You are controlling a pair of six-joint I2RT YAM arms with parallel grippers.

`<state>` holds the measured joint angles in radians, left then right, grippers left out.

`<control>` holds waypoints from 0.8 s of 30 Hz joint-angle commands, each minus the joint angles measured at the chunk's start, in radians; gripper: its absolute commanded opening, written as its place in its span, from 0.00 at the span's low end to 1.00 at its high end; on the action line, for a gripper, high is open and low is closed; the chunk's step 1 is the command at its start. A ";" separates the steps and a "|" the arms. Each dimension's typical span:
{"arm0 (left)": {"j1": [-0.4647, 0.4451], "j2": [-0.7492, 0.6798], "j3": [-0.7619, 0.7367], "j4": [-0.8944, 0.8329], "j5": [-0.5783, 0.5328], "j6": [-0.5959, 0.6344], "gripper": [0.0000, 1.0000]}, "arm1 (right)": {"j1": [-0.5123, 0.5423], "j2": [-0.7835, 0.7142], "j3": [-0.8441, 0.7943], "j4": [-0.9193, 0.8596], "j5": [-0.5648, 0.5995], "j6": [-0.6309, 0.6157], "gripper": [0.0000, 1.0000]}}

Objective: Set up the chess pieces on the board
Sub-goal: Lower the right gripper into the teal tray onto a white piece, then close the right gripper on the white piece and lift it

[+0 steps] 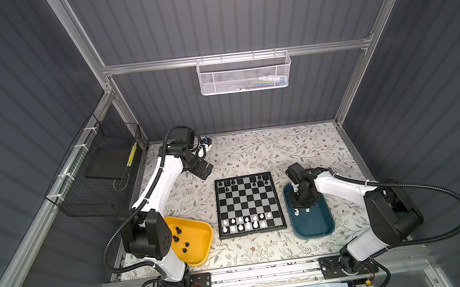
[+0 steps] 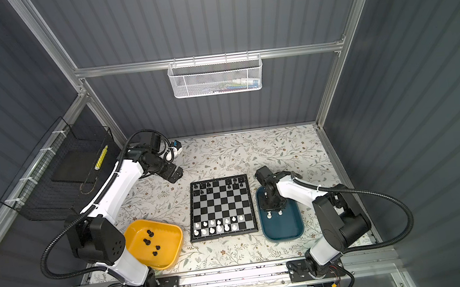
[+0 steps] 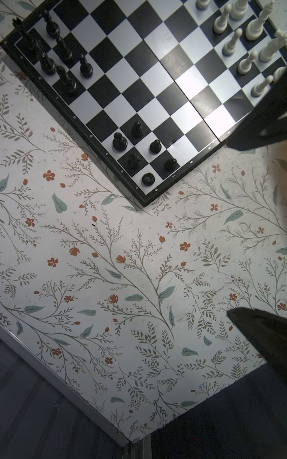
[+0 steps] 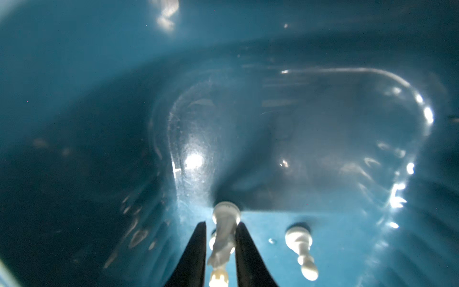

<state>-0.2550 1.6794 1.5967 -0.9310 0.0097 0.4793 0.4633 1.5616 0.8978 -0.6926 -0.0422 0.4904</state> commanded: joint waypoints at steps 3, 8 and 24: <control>-0.006 -0.003 -0.010 -0.012 0.004 0.001 0.99 | -0.003 0.008 0.021 -0.004 0.013 -0.007 0.22; -0.006 -0.008 -0.012 -0.012 0.003 0.001 0.99 | -0.003 0.008 0.024 -0.005 0.018 -0.011 0.20; -0.007 -0.010 -0.014 -0.010 0.002 0.002 1.00 | -0.001 0.021 0.038 -0.022 0.044 -0.030 0.13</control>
<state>-0.2550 1.6794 1.5917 -0.9310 0.0097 0.4793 0.4633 1.5654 0.9131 -0.6880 -0.0170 0.4744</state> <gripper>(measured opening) 0.995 0.135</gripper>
